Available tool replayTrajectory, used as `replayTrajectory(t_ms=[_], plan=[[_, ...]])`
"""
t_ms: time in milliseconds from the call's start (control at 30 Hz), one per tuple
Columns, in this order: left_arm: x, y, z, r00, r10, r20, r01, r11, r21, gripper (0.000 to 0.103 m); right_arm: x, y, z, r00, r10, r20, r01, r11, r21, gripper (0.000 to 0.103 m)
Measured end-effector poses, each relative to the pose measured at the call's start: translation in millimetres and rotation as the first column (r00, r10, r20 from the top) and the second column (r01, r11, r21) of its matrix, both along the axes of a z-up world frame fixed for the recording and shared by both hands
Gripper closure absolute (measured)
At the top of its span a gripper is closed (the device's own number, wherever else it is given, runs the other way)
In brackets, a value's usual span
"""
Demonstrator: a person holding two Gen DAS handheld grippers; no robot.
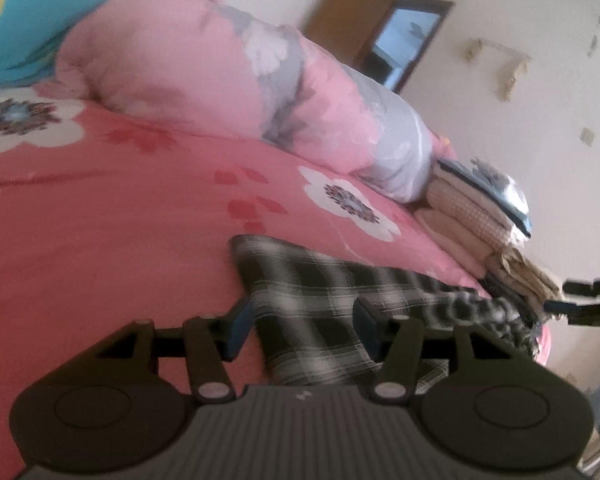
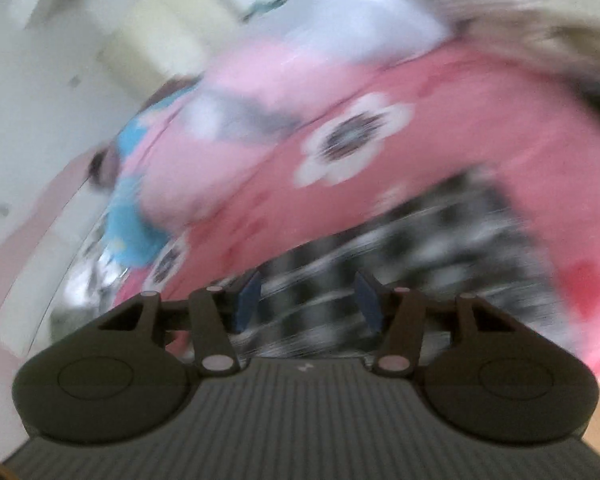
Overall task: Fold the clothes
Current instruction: 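Hold the bunched plaid fabric with the right gripper while the left gripper opens over the shirt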
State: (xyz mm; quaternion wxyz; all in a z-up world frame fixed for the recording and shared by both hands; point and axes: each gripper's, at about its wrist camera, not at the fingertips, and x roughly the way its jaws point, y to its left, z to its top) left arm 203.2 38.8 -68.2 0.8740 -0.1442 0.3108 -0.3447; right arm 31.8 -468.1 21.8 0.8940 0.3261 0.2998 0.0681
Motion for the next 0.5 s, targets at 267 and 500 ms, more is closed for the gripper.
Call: replayTrajectory(t_ms=[267, 500], plan=[[0, 34, -13, 0.991, 0.063, -0.117, -0.068, 0.997, -0.038, 0.046, 19, 254, -27, 0.823, 0.566, -0.039, -0.465, 0.634, -0.618, 0.05], [13, 12, -25, 0.986, -0.003, -0.164, -0.006, 0.998, -0.056, 0.046, -3, 378, -85, 0.714, 0.694, -0.086, -0.395, 0.299, -0.869, 0.041]])
